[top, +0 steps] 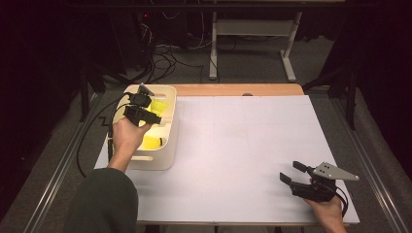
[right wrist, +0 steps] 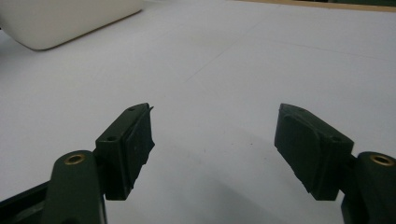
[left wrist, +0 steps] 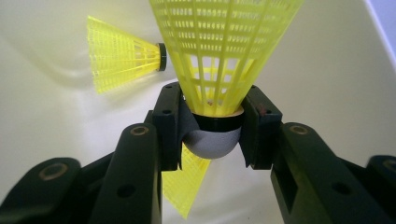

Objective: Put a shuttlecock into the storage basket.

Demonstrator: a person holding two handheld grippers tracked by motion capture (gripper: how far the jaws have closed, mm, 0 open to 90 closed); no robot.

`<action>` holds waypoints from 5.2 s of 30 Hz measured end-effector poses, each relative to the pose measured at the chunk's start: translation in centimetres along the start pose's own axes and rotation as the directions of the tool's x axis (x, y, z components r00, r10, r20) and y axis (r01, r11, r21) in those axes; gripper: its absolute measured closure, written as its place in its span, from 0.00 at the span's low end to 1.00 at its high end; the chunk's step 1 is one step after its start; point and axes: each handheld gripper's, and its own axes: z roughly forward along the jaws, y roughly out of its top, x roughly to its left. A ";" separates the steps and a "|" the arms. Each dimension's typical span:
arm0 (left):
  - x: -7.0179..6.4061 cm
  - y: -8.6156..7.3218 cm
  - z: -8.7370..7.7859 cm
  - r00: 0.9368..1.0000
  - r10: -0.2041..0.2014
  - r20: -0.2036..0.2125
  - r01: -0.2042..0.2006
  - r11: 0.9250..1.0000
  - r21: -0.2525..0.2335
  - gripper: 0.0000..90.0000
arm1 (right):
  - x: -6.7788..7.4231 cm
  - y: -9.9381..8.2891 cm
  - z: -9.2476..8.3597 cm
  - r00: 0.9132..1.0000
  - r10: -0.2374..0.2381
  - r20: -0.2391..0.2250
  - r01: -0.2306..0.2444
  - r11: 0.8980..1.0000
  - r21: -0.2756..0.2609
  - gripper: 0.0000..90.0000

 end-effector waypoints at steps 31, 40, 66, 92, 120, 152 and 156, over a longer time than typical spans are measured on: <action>-0.7 0.4 -0.3 1.000 -0.020 -0.014 0.020 1.000 -0.012 0.39 | 0.0 0.0 0.0 1.000 -0.008 -0.005 0.008 1.000 0.001 0.32; -1.3 0.7 -1.4 1.000 -0.015 0.005 0.015 0.999 -0.052 0.40 | 0.0 0.0 0.0 1.000 -0.011 -0.005 0.011 1.000 0.000 0.31; -4.9 1.9 -3.2 0.996 0.080 0.032 -0.075 0.990 -0.119 0.41 | 0.1 0.0 -0.1 1.000 -0.014 -0.007 0.014 1.000 -0.001 0.31; -8.9 3.3 -2.3 0.986 0.149 0.075 -0.139 0.983 -0.121 0.42 | 0.1 0.0 -0.1 1.000 -0.015 -0.008 0.015 1.000 -0.003 0.32; -12.0 3.0 -0.5 0.972 0.210 0.107 -0.198 0.973 -0.116 0.42 | 0.1 0.0 -0.1 1.000 -0.014 -0.009 0.014 1.000 -0.005 0.32; -13.4 1.1 1.0 0.964 0.231 0.129 -0.219 0.970 -0.102 0.42 | 0.0 0.0 -0.2 1.000 -0.013 -0.006 0.013 1.000 -0.006 0.32; -13.4 1.0 1.2 0.965 0.230 0.129 -0.218 0.971 -0.099 0.42 | 0.0 0.0 -0.2 1.000 -0.016 -0.007 0.016 1.000 -0.008 0.32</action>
